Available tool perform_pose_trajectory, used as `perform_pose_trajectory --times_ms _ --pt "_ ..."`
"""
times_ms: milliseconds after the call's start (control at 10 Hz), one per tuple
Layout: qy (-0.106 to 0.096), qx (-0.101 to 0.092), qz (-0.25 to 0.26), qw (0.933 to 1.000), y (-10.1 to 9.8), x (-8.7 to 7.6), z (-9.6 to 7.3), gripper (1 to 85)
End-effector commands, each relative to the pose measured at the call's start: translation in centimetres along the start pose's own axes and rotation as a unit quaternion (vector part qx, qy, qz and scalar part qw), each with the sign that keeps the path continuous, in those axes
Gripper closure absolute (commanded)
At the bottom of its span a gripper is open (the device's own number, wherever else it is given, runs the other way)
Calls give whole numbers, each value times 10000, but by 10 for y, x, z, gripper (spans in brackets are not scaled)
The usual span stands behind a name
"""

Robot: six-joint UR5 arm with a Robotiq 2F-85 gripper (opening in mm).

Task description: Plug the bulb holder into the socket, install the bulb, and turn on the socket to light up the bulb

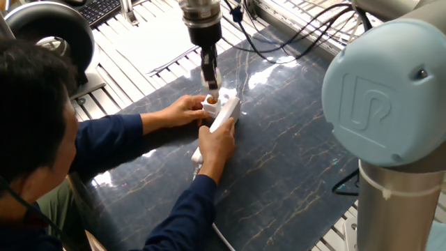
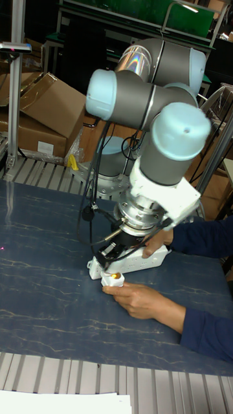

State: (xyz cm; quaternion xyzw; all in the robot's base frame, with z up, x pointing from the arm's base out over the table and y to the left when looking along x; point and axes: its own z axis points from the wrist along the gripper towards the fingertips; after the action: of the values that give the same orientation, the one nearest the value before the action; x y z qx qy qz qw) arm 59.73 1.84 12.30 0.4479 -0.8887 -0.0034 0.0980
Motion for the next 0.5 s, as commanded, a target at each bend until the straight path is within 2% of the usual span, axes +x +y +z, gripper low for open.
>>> perform_pose_trajectory --times_ms 0,100,300,400 --pt "-132 575 -795 9951 -24 -15 -17 847" --pt "-250 556 -870 9943 -24 -19 -16 847" --pt "-111 675 -1126 9913 -30 -14 -18 847" --pt "-27 881 -1447 9855 -40 -10 -22 847"
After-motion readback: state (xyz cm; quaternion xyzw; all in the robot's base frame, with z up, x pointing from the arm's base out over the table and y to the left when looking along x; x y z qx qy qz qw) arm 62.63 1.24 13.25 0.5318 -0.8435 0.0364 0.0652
